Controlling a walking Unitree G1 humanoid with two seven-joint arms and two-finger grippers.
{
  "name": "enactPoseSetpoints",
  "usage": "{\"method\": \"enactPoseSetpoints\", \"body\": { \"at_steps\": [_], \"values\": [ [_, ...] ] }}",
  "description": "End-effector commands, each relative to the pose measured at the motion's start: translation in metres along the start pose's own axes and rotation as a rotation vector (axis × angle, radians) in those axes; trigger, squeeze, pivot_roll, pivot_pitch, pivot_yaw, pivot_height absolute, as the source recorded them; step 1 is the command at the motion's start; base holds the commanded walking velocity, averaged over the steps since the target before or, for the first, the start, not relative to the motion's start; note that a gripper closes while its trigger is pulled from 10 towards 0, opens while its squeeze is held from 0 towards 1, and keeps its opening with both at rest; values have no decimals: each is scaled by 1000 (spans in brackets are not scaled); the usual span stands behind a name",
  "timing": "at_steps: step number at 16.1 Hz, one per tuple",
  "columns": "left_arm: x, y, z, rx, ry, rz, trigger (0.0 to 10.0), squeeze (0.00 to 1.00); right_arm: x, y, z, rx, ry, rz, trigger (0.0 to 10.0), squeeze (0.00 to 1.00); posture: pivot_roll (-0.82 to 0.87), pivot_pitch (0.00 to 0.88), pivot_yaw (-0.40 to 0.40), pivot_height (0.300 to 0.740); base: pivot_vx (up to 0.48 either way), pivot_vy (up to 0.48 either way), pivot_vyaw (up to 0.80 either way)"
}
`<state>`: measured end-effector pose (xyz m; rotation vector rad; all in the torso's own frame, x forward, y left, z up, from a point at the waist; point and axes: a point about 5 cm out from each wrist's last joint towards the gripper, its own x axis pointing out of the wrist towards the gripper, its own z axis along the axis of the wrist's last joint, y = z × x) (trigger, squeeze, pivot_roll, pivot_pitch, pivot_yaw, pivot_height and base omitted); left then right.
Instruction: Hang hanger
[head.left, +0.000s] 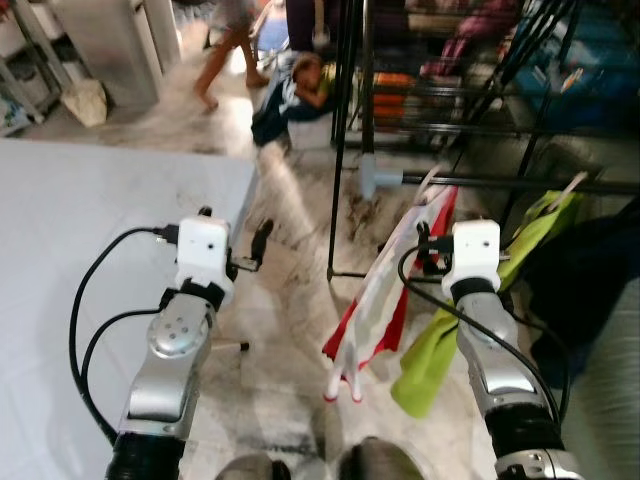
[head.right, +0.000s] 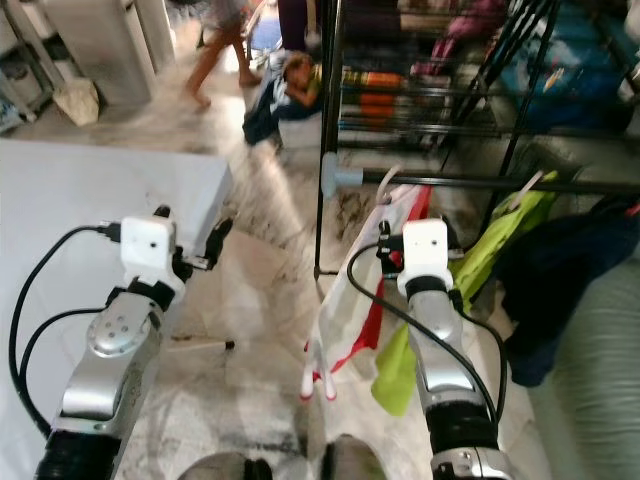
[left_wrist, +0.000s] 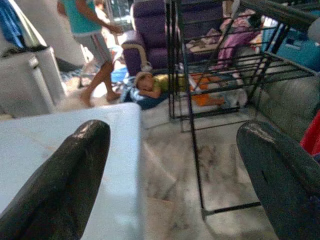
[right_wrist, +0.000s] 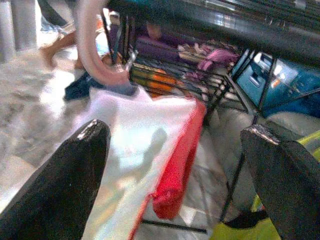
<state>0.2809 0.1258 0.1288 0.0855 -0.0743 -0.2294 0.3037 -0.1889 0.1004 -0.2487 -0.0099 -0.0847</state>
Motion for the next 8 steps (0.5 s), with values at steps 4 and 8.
{"method": "enactPoseSetpoints", "body": {
  "at_steps": [4,8],
  "values": [
    [-1,-4,3,26,-10,-27,10000,0,5,3,-2,42,62,-2,10000,0,-25,89,6,740,0,0,0],
    [-2,-9,3,32,-1,-61,10000,0,11,12,-14,90,195,77,10000,0,-14,103,3,740,0,0,0]
  ]
}}
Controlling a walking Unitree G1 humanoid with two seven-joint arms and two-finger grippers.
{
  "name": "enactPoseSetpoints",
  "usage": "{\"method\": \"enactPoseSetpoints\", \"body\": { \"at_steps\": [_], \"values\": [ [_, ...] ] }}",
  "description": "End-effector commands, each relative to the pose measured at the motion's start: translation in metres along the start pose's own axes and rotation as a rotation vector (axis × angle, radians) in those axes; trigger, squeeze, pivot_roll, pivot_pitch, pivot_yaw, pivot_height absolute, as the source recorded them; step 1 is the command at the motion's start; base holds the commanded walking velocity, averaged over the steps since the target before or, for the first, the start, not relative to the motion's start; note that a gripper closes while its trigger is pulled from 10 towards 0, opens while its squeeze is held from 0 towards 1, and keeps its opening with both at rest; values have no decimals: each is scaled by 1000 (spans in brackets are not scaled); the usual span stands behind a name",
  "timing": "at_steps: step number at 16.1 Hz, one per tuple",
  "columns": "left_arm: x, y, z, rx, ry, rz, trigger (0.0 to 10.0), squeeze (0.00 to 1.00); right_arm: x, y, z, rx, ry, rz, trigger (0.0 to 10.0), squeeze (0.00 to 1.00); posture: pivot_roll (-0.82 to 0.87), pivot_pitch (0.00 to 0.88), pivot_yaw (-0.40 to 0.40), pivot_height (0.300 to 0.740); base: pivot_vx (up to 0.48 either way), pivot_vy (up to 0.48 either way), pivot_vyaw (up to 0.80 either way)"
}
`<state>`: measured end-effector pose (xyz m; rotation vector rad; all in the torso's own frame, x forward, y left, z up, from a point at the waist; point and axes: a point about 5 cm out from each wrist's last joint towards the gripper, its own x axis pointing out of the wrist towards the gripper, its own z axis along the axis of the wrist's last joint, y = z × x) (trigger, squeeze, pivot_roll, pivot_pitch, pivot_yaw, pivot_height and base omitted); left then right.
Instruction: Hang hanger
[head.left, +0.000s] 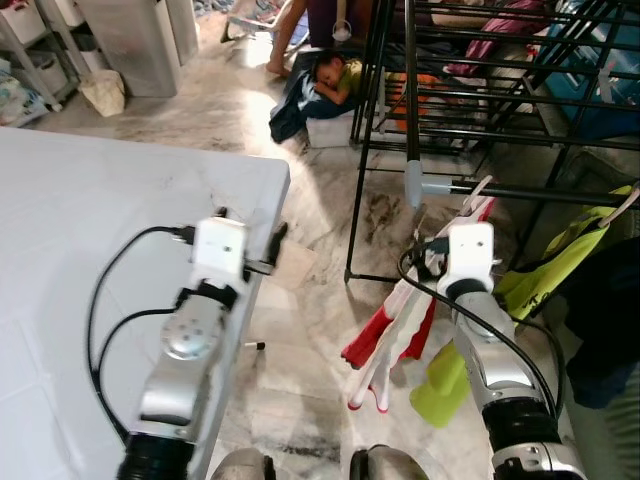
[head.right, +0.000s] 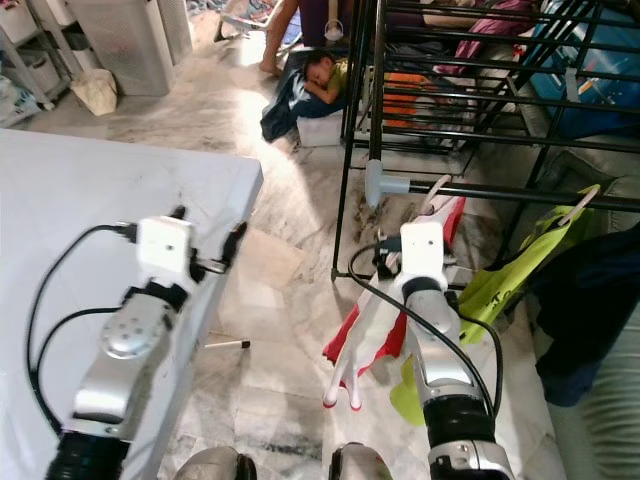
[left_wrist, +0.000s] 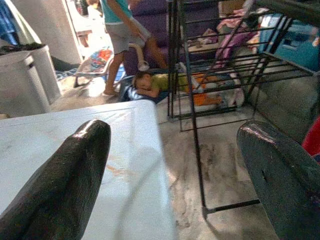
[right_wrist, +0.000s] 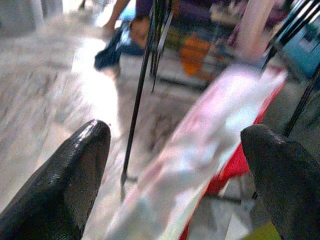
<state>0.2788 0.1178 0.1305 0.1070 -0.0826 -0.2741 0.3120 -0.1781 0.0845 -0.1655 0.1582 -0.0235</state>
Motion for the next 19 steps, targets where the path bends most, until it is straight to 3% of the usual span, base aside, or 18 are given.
{"method": "enactPoseSetpoints", "body": {
  "at_steps": [1,4,7,11,17,19],
  "values": [
    [-3,-2,0,18,12,-30,10000,0,7,-1,-3,29,70,12,10000,0,-14,103,3,740,0,0,0],
    [-6,-8,-2,42,22,-75,10000,0,13,3,-17,-30,222,55,10000,0,-9,105,0,740,0,0,0],
    [-6,-10,-3,38,25,-81,10000,0,10,-8,-28,-45,283,3,10000,0,-6,100,-5,740,0,0,0],
    [-5,-13,-3,36,26,-99,10000,0,10,-31,-16,-98,210,-98,10000,0,-17,99,-5,740,0,0,0],
    [-4,-14,-4,37,28,-103,10000,0,14,-24,-6,-105,159,-34,10000,0,-23,99,0,740,0,0,0],
    [-4,-13,-3,36,23,-100,10000,0,16,-23,8,-98,79,-21,10000,0,-21,103,-2,740,0,0,0]
  ]
}}
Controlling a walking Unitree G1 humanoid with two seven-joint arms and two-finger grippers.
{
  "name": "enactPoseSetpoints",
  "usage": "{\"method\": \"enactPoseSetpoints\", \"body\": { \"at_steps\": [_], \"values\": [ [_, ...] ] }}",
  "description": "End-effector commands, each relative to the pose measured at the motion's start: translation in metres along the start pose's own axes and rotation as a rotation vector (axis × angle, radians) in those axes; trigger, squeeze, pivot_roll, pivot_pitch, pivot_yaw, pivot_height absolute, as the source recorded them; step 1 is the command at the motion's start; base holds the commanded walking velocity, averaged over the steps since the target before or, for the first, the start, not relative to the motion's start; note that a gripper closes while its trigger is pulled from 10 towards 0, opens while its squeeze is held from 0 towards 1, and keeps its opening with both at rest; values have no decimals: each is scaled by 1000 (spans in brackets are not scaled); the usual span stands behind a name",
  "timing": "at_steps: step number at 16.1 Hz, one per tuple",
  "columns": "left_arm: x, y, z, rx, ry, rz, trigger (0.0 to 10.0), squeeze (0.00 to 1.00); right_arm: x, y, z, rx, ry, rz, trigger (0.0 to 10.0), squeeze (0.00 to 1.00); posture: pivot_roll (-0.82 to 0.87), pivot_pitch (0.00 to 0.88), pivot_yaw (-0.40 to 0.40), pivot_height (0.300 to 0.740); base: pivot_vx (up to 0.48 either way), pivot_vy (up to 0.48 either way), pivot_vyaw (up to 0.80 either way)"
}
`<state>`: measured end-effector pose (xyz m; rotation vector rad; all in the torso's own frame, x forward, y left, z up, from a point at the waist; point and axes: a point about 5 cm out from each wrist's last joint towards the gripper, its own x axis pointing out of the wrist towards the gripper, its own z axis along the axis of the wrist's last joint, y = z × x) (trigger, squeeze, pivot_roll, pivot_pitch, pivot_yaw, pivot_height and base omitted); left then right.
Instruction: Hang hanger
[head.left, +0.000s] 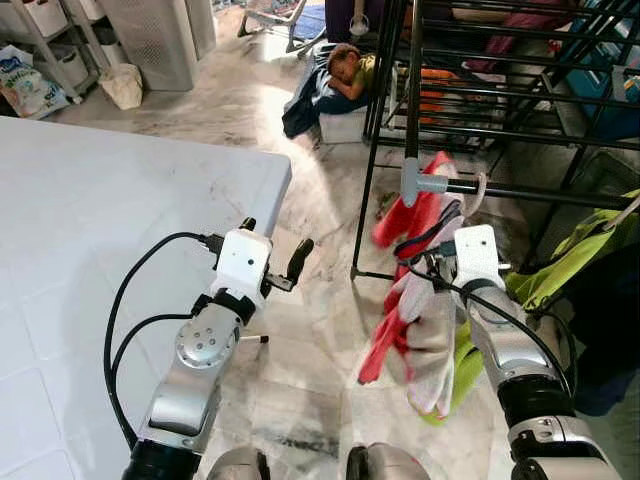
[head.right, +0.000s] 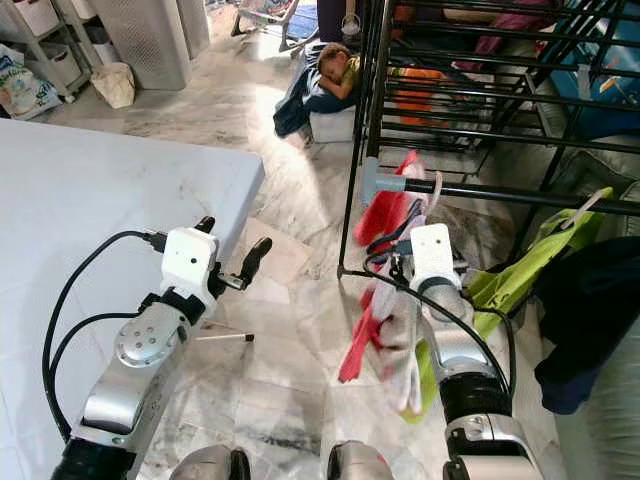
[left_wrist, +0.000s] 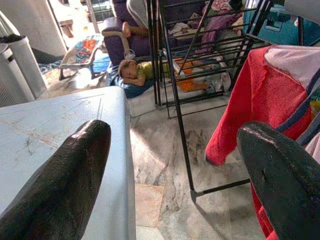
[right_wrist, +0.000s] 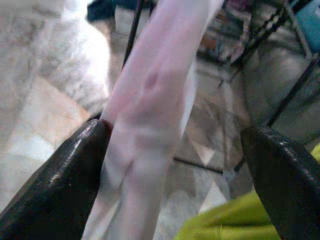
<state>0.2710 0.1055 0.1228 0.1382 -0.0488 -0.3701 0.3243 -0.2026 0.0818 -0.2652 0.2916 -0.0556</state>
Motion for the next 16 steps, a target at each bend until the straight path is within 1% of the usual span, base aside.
{"method": "enactPoseSetpoints", "body": {
  "at_steps": [1,2,3,4,5,7,8,10,12,13,14,15,16],
  "values": [
    [0,1,3,13,-8,1,10000,0,0,-3,19,-20,-98,-15,10000,0,-21,103,-2,740,0,0,0],
    [0,1,2,11,-6,2,10000,0,-2,-6,24,-47,-141,-39,10000,0,-21,103,-2,740,0,0,0],
    [0,0,1,10,-1,1,10000,0,-4,-5,25,-57,-146,-35,10000,0,-21,103,-2,740,0,0,0],
    [0,-1,0,9,1,-2,10000,0,-5,0,17,-68,-108,-9,10000,0,-21,103,-2,740,0,0,0],
    [0,-2,1,8,2,-5,10000,0,-8,5,0,-60,-21,26,10000,0,-32,107,-1,740,0,0,0],
    [1,-2,1,9,3,-5,10000,0,-11,7,-12,-67,43,45,10000,0,-32,107,-2,740,0,0,0],
    [1,-1,0,11,6,-3,10000,0,-13,4,-22,-84,85,39,10000,0,-33,108,-2,740,0,0,0],
    [1,-1,-1,13,13,-2,10000,0,-14,-1,-28,-69,126,24,10000,0,-33,108,-2,740,0,0,0],
    [2,-1,-1,13,15,-3,10000,0,-13,-6,-27,-59,123,19,10000,0,-35,109,-2,740,0,0,0],
    [2,-2,-2,14,17,-5,10000,0,-10,-8,-28,-52,135,35,4745,0,-35,109,-2,740,0,0,0],
    [2,-2,-2,15,17,-6,10000,0,-10,-8,-28,-50,135,51,1882,0,-35,109,-2,740,0,0,0],
    [2,-2,-2,19,18,-6,10000,0,-8,-10,-28,-50,141,42,0,0,-33,109,-2,740,0,0,0],
    [2,-1,-2,21,19,-4,10000,0,-7,-12,-27,-44,136,42,0,0,-33,109,-2,740,0,0,0]
  ]
}}
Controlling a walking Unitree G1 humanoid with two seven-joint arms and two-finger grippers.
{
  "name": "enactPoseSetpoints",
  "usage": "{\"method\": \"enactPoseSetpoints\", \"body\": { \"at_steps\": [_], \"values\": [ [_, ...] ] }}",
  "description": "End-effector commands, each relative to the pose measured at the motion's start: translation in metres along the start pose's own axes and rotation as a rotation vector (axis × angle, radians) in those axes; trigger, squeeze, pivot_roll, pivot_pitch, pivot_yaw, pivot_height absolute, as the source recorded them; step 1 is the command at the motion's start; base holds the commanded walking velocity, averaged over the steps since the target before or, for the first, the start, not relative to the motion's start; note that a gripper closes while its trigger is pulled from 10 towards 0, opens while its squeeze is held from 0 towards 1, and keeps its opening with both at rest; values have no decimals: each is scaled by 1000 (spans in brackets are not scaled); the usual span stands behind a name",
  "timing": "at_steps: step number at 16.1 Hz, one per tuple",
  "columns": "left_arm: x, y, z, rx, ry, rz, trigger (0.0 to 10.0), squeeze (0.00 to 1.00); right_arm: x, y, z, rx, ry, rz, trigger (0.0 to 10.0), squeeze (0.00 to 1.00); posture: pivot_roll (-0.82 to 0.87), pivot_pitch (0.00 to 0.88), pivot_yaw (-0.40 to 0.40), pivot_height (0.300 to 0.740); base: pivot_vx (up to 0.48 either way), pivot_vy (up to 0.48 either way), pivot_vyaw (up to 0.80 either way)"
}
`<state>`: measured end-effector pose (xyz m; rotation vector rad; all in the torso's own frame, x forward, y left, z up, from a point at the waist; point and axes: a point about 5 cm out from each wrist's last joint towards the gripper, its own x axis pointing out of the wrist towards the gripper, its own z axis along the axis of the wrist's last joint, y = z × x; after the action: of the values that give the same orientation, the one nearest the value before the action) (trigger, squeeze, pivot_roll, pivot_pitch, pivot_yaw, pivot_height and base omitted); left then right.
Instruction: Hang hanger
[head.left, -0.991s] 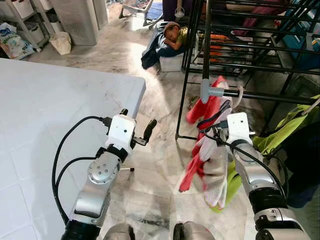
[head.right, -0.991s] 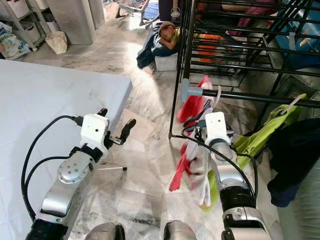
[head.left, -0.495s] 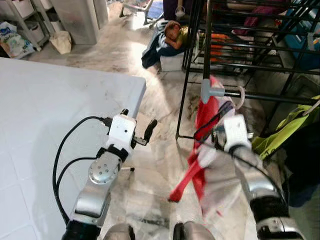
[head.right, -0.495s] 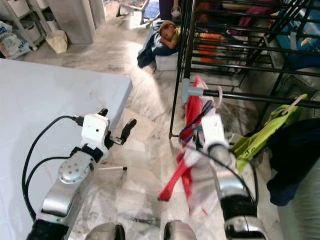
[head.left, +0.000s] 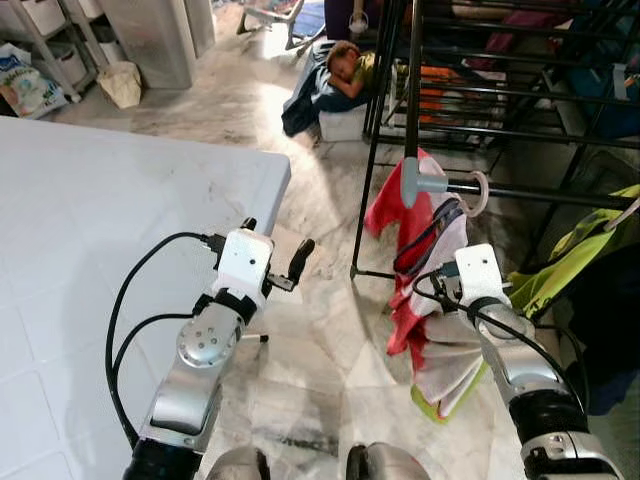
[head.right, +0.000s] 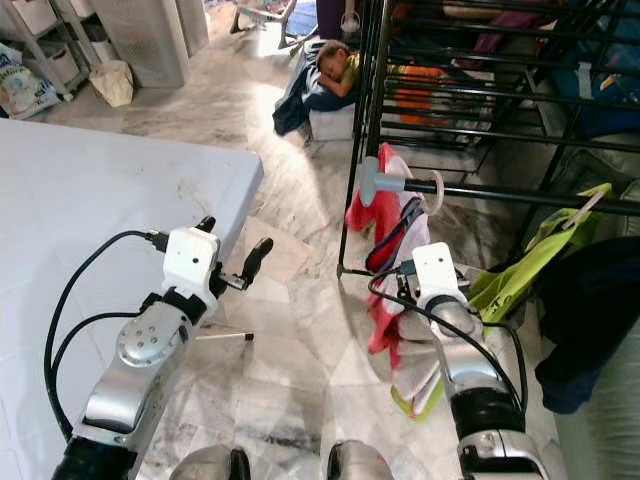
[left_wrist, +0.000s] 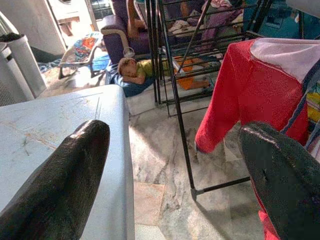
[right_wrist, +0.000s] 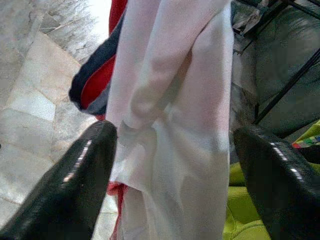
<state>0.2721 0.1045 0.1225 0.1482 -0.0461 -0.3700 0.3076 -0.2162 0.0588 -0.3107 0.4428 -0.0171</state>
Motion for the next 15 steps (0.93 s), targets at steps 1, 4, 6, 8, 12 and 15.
{"method": "enactPoseSetpoints", "body": {
  "at_steps": [1,4,6,8,12,15],
  "values": [
    [0,0,-2,14,17,-2,10000,0,2,-8,4,35,-14,-15,0,0,-33,109,-2,740,0,0,0],
    [1,-1,-2,27,16,-7,10000,0,6,-10,7,76,-22,1,0,0,-29,106,-2,740,0,0,0],
    [1,-1,-2,30,16,-12,10000,0,8,-13,9,82,-29,-16,0,0,-29,106,-2,740,0,0,0],
    [1,-1,-2,35,18,-14,10000,0,9,-16,11,87,-35,-14,0,0,-27,100,-2,740,0,0,0],
    [1,-2,-3,42,18,-19,10000,0,9,-15,10,94,-36,4,0,0,-25,94,-2,740,0,0,0],
    [0,-2,-3,48,19,-28,10000,0,6,-14,11,137,-64,21,0,0,-26,91,0,740,0,0,0]
  ]
}}
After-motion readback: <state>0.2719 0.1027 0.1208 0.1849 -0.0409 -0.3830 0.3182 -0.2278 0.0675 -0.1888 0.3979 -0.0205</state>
